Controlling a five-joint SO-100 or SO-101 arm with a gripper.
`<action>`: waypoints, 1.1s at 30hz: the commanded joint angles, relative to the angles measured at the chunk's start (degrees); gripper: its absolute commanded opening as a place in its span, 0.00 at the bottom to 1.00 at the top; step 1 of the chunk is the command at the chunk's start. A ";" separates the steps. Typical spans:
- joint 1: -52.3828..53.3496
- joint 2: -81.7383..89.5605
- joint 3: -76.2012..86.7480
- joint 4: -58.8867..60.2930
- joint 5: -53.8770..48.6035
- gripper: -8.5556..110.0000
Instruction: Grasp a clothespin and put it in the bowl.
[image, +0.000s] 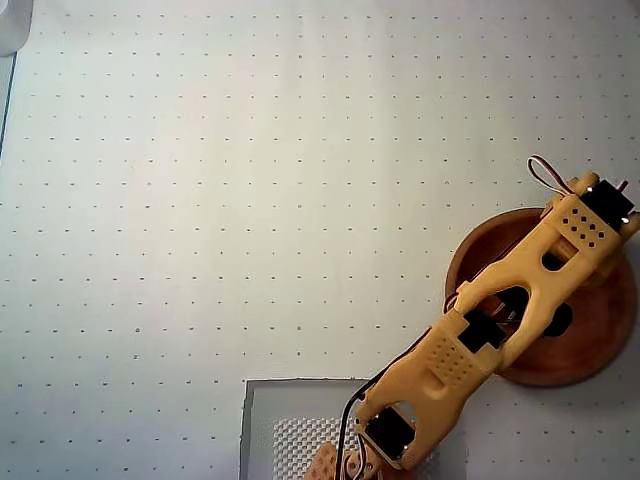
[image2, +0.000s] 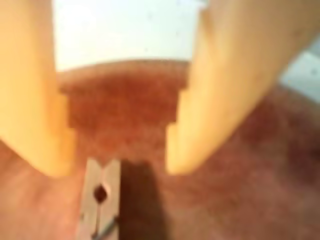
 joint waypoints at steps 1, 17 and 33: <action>-1.05 11.43 -2.64 1.58 0.35 0.07; -17.14 29.97 1.32 1.58 20.04 0.05; -42.71 37.97 6.15 0.62 61.26 0.05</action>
